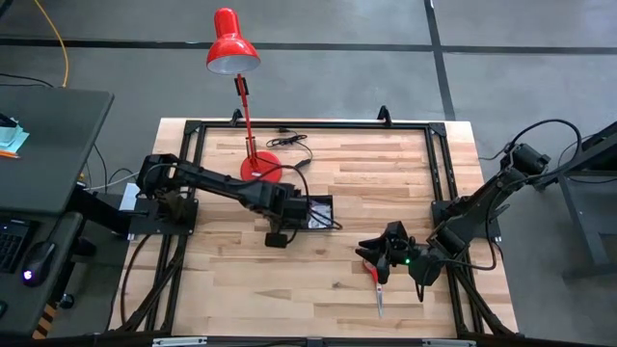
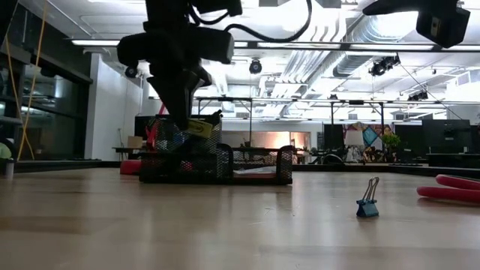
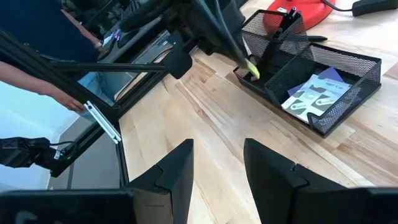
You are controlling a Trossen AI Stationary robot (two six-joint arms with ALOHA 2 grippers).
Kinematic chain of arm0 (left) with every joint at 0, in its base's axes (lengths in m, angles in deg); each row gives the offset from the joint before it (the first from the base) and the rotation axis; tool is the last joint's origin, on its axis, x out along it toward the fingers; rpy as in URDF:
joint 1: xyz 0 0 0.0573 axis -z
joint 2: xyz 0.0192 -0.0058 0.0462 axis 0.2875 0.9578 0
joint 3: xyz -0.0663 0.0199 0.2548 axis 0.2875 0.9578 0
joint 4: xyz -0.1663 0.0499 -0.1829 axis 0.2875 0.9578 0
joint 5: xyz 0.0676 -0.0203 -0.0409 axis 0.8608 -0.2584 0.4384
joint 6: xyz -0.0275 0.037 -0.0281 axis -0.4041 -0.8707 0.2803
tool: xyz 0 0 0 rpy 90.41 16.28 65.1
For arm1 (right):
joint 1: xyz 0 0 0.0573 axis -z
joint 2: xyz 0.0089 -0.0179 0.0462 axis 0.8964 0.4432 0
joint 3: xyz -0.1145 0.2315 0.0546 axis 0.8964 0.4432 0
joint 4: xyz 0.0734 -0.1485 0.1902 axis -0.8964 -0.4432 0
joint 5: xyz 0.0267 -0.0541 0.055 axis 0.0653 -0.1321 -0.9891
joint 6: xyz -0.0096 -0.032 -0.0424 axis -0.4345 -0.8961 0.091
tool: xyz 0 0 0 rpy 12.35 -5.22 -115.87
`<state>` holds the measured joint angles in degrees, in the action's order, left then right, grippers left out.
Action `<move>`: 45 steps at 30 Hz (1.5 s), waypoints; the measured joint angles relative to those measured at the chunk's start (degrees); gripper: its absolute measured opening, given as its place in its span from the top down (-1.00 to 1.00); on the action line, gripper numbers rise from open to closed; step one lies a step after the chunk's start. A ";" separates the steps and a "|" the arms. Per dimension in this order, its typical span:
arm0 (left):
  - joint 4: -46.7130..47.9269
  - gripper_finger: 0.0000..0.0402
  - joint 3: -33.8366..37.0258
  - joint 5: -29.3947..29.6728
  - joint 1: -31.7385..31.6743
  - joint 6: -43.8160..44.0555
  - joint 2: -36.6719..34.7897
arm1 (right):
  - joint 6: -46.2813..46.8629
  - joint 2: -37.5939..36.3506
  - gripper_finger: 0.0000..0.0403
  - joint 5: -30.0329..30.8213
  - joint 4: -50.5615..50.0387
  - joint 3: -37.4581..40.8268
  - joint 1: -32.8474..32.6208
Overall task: Pick and place office supplies into organizer
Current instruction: Put the eraser into the desk organizer, then put the blue binder clip into the desk organizer
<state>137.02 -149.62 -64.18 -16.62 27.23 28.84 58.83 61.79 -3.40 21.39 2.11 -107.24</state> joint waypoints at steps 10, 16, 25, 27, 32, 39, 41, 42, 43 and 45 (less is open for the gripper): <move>2.50 0.83 0.00 0.38 0.26 0.65 0.00 | 0.09 0.00 0.34 0.00 0.02 0.00 0.00; 3.48 0.65 0.00 2.50 0.25 1.27 0.00 | 0.02 0.00 0.34 0.00 0.99 0.00 0.00; -4.16 0.54 -0.15 -7.91 1.93 4.26 -2.14 | 0.02 -0.01 0.34 -1.38 0.74 0.00 -0.03; -7.73 0.57 -0.13 -11.43 4.37 5.15 -3.08 | 0.16 -0.05 0.34 -1.93 0.29 0.02 -0.39; -19.20 0.67 -0.04 -13.03 12.22 1.98 -2.91 | 1.48 -0.25 0.34 -0.93 -1.15 0.00 -1.85; -24.37 0.64 0.05 -3.84 18.83 7.67 -0.28 | -3.35 3.07 0.34 -12.42 2.34 0.00 -1.36; -23.98 0.62 -0.04 -3.53 19.39 11.11 -0.33 | -7.88 6.16 0.34 -18.64 6.87 0.02 -0.14; -23.09 0.61 -0.04 -3.49 19.78 12.98 -0.53 | -9.15 7.60 0.33 -21.17 8.54 0.00 0.59; -21.74 0.62 0.03 -3.13 20.22 14.64 -1.10 | -10.07 9.09 0.33 -23.37 9.71 0.00 1.45; -20.92 0.64 -0.03 -1.35 21.59 17.39 -2.51 | -12.16 11.81 0.30 -27.22 11.87 0.00 3.01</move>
<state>116.10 -149.65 -65.53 4.97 44.62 26.33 46.67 73.60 -30.62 33.25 2.11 -104.24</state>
